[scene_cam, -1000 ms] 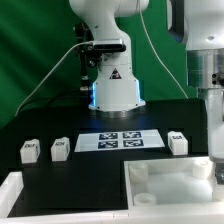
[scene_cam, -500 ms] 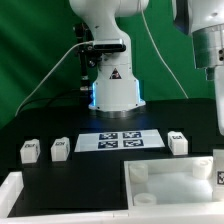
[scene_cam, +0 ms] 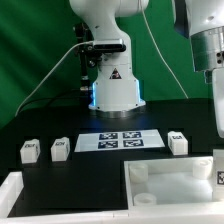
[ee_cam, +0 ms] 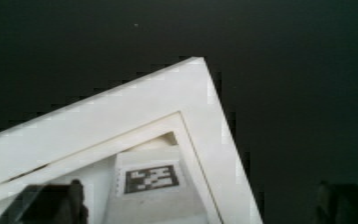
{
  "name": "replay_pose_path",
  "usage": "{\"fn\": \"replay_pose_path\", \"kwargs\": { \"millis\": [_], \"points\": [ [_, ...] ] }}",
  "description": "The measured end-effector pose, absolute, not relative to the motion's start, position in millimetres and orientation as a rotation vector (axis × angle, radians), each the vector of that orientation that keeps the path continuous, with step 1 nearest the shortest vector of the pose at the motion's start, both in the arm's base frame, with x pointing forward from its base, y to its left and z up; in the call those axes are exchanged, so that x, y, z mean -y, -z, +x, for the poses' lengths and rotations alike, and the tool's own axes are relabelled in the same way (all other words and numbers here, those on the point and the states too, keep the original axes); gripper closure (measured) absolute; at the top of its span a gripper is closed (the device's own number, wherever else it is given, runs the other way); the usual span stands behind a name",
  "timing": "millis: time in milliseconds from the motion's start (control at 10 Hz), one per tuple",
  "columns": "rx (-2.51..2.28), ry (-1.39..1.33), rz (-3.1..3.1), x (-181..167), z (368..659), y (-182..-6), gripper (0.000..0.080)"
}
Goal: Assemble one leg
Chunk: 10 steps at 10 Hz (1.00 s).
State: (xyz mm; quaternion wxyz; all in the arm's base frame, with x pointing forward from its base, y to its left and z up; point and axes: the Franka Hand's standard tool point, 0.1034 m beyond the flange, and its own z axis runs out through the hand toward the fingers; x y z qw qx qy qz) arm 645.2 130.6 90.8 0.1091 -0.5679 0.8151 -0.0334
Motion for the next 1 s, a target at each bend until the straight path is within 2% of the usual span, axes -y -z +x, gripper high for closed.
{"fn": "replay_pose_path", "kwargs": {
  "millis": [1000],
  "points": [
    [-2.397,0.098,-1.676,-130.2,644.4,-88.5,0.0151]
  ]
}}
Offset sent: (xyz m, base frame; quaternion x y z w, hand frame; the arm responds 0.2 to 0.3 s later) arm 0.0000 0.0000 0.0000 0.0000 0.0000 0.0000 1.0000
